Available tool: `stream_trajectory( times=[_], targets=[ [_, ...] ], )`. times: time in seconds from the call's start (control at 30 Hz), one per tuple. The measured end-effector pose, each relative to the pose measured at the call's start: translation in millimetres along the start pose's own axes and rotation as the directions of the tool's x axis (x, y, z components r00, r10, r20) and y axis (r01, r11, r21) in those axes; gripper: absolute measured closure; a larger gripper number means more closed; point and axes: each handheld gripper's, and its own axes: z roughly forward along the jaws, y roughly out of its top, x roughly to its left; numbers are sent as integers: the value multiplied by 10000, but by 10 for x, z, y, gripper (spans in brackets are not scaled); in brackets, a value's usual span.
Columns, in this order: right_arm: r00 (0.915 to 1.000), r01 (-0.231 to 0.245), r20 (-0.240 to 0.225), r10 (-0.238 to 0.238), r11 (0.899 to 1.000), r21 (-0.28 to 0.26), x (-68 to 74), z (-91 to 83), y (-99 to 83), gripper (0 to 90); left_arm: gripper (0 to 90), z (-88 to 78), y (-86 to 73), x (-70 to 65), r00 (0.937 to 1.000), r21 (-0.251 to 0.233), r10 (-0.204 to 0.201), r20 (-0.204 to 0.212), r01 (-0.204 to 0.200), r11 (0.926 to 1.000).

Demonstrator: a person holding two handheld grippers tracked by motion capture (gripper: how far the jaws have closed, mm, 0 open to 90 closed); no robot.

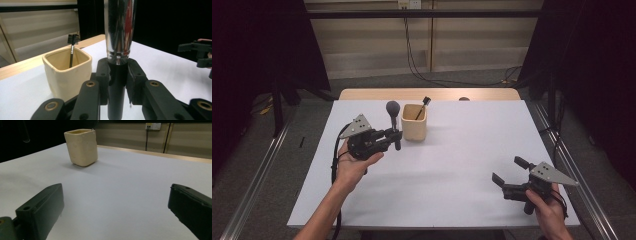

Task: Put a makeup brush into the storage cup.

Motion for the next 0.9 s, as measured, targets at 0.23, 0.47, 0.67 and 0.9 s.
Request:
stream_trajectory(
  times=[0.23,0.47,0.67,0.9],
  targets=[
    [10000,20,-74,-20,10000,-67,1,-7,-11,1,748,66,64,111,9993,-84,-153,-328,150,9999],
    [9999,-85,-70,85,10000,-40,-12,-4,-19,1,748,135,188,179,9980,-209,-281,-572,269,9994],
    [9998,-158,-131,157,9999,-57,-9,-7,-20,1,748,214,307,210,9976,-368,-190,-660,166,9992],
    [9995,-296,-147,295,9995,-85,-11,-11,-22,0,748,283,396,299,9969,-497,-237,-751,200,9986]
  ],
)
